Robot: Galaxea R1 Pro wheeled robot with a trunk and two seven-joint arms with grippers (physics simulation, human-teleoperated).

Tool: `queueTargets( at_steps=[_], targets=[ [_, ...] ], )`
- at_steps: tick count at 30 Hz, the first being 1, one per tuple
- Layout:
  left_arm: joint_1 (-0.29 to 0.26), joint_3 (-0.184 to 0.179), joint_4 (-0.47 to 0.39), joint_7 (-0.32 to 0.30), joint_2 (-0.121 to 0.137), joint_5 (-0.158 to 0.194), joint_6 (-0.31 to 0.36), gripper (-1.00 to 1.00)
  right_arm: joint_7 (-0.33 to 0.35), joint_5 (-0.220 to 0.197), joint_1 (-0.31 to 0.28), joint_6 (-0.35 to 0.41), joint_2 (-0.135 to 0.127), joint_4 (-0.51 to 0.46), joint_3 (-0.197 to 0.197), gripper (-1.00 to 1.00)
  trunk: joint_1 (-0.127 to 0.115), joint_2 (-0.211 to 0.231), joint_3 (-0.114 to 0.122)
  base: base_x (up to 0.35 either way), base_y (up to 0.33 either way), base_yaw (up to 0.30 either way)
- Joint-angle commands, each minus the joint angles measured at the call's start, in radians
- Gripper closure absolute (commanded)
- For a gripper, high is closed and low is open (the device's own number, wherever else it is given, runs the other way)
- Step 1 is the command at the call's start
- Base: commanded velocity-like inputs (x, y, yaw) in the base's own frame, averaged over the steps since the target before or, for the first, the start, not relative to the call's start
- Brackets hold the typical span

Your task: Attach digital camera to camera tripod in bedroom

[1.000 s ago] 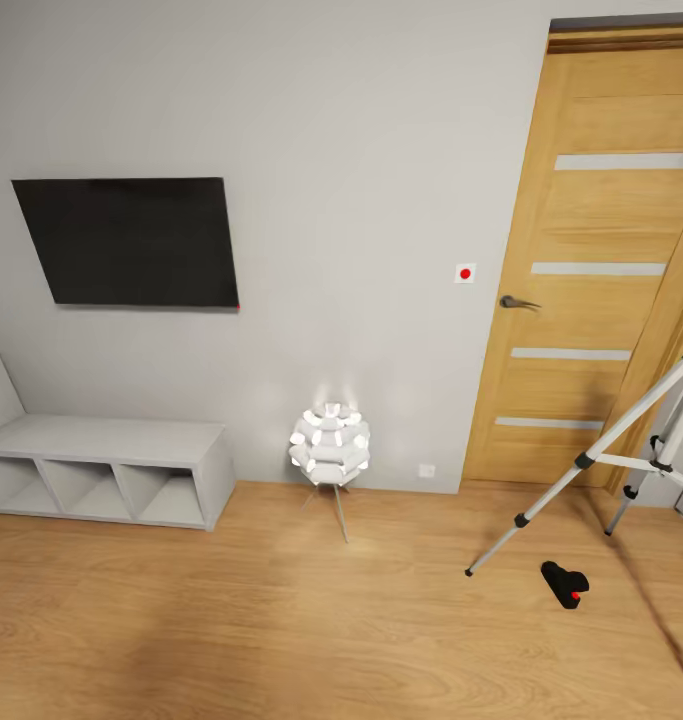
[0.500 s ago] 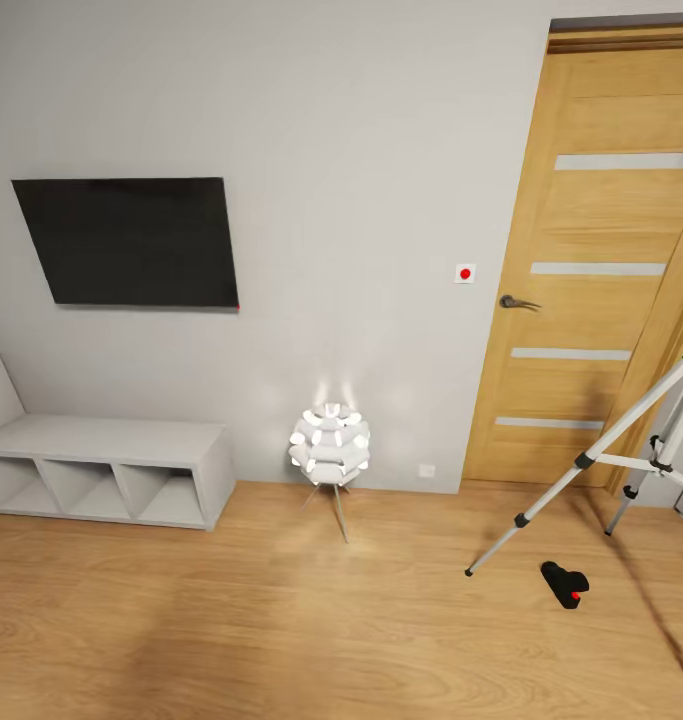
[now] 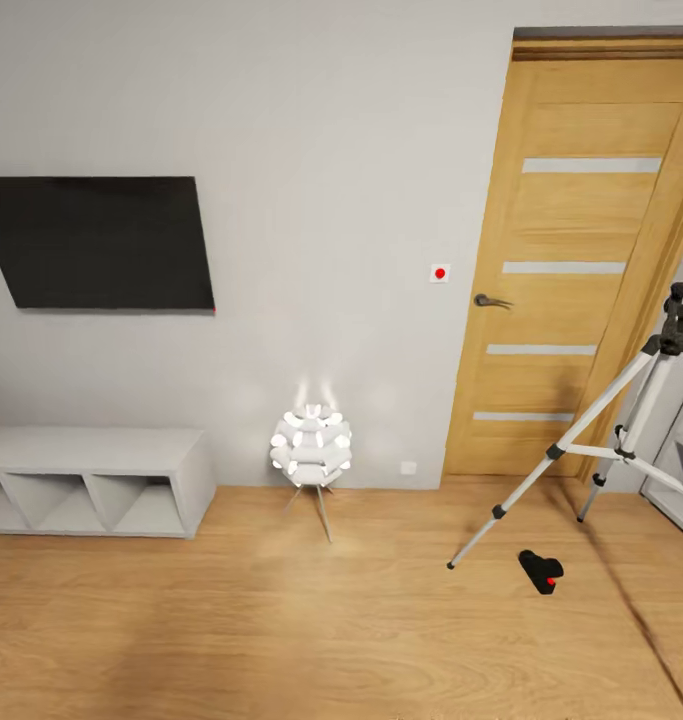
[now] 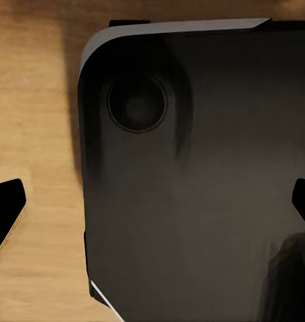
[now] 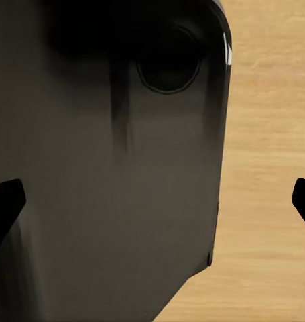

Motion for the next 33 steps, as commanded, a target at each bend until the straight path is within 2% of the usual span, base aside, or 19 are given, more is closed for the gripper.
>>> queueTargets(
  at_steps=[1,3,6,7,9,15,20,33],
  targets=[
    [0.001,0.001,-0.002,0.000,0.000,0.000,-0.003,-1.00,0.000,-0.001,0.000,-0.007,0.000,0.000,-0.001,-1.00,0.000,0.000,-0.001,0.000,0.000,-0.239],
    [0.001,0.001,-0.002,0.000,0.000,0.003,-0.003,-1.00,0.000,-0.001,0.000,-0.019,0.001,0.000,-0.002,-1.00,0.000,0.000,-0.001,0.000,0.000,-0.240],
    [0.001,0.000,-0.002,0.001,0.001,0.030,-0.004,-1.00,0.000,-0.002,0.000,-0.034,0.001,0.000,-0.002,-1.00,0.000,0.000,-0.001,0.000,0.000,-0.242],
    [0.001,-0.001,-0.001,0.000,0.002,0.061,-0.004,-1.00,0.000,-0.002,0.000,-0.037,-0.001,0.000,-0.003,-1.00,0.000,0.000,-0.001,0.000,0.000,-0.233],
    [0.001,-0.003,-0.001,0.000,0.002,0.093,-0.005,-1.00,0.000,-0.003,0.000,-0.039,-0.002,0.000,-0.004,-1.00,0.000,0.000,-0.001,0.000,0.000,-0.202],
    [0.001,-0.005,-0.001,0.000,0.004,0.136,-0.005,-1.00,0.000,-0.004,0.000,-0.042,-0.005,0.000,-0.004,-1.00,0.000,0.000,-0.001,0.000,0.000,-0.100],
    [0.001,-0.005,-0.001,0.000,0.006,0.152,-0.005,-1.00,0.000,-0.003,0.000,-0.042,-0.006,0.000,-0.004,-1.00,0.000,0.000,-0.001,0.000,0.000,-0.084],
    [0.001,-0.008,-0.001,0.002,0.002,0.153,-0.006,-1.00,0.000,0.006,0.000,-0.041,-0.005,0.000,0.006,-1.00,0.000,0.000,-0.001,0.042,0.023,-0.271]
  ],
)
